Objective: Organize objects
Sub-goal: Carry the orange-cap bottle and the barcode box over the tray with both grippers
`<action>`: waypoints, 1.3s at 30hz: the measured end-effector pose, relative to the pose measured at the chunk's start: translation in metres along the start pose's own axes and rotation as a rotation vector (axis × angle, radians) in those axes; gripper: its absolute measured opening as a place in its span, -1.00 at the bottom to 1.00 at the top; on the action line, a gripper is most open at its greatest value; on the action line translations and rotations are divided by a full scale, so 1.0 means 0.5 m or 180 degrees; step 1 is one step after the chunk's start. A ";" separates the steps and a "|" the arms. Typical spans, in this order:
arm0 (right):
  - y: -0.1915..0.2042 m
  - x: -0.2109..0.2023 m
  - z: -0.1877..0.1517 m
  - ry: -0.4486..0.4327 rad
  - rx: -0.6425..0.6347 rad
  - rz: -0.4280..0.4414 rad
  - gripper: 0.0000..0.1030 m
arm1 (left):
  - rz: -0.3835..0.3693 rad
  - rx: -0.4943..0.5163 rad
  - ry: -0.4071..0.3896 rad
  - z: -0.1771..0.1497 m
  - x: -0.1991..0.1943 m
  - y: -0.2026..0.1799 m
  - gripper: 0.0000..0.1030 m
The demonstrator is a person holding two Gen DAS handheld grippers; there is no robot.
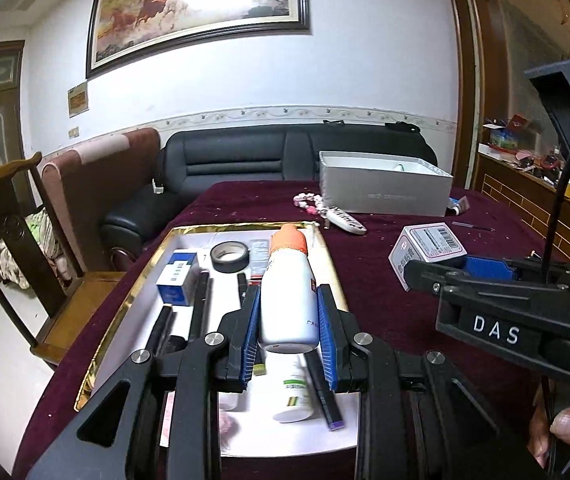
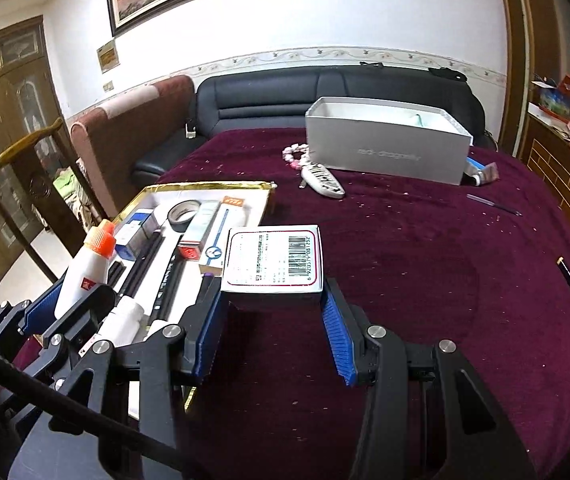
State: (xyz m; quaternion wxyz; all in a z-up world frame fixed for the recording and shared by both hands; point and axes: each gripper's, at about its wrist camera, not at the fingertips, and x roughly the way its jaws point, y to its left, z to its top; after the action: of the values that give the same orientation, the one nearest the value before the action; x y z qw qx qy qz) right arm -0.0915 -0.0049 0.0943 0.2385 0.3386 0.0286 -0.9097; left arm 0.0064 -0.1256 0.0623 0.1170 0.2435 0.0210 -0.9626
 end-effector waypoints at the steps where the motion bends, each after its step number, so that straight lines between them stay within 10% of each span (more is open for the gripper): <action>1: 0.008 0.004 0.000 0.0011 -0.0016 0.0007 -0.11 | 0.0004 -0.0013 0.0001 0.000 0.001 0.004 -0.56; 39: 0.156 0.125 -0.033 0.0485 -0.0324 0.0171 -0.11 | 0.0136 -0.0551 0.0702 -0.042 0.134 0.172 -0.56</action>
State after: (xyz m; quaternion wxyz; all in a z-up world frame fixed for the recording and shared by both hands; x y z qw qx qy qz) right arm -0.0874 -0.0964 0.0508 0.2768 0.3949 0.0838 -0.8720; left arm -0.0206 -0.2213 0.0134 0.1551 0.3373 0.1114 -0.9219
